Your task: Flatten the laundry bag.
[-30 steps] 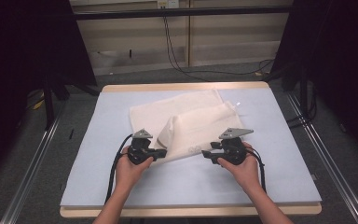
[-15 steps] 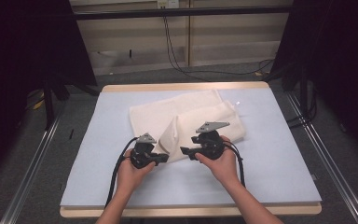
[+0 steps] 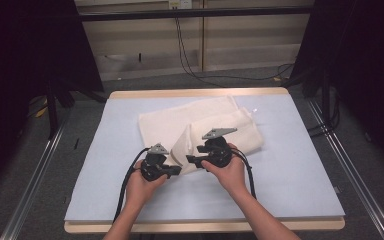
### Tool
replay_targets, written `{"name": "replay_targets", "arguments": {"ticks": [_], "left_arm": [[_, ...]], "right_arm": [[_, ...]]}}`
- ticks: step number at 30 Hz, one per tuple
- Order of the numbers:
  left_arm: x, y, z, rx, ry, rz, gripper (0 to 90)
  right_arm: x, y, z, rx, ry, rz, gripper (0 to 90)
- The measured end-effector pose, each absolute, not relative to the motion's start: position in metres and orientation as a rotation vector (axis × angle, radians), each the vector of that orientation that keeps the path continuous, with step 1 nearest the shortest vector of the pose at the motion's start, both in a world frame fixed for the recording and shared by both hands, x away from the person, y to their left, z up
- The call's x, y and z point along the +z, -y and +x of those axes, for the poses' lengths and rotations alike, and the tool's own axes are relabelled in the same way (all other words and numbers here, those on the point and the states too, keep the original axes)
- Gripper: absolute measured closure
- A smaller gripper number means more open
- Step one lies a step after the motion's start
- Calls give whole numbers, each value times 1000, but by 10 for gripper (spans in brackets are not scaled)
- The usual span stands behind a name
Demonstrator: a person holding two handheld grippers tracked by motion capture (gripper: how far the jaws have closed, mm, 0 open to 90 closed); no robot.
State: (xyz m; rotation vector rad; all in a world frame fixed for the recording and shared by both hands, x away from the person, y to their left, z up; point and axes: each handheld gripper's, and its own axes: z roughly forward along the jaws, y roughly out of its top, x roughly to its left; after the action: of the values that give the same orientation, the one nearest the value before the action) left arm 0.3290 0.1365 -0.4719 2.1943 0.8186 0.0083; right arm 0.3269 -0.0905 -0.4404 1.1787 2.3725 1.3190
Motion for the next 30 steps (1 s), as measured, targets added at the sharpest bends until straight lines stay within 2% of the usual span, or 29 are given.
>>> {"name": "replay_targets", "arguments": {"ticks": [2,4,6,10,12,15,17,19,22,26,30], "left_arm": [[-472,-136,328,11,-816,2195,875],[-472,-136,328,11,-815,2189,875],[-472,-136,328,10,-821,2191,870],[-469,-139,328,-14,-856,2162,841],[-465,-142,328,-7,-861,2154,776],[-459,-148,330,17,-889,2109,745],[-456,-155,332,54,-926,2065,688],[-456,-155,333,51,-943,2039,570],[-456,-154,337,41,-962,2018,511],[-454,-143,346,18,-966,2013,325],[-457,-136,350,2,-977,2005,285]], "right_arm": [[-440,90,328,1330,-2374,1173,606],[-441,90,326,1332,-2375,1153,784],[-441,91,324,1334,-2384,1126,818],[-441,94,318,1326,-2388,1099,832],[-442,99,311,1331,-2380,1099,832],[-444,103,306,1329,-2383,1100,832],[-448,107,299,1318,-2386,1097,832],[-450,109,294,1318,-2390,1099,832],[-452,109,291,1312,-2405,1090,833],[-459,108,283,1285,-2430,1073,833],[-463,109,280,1282,-2437,1081,833]]}}
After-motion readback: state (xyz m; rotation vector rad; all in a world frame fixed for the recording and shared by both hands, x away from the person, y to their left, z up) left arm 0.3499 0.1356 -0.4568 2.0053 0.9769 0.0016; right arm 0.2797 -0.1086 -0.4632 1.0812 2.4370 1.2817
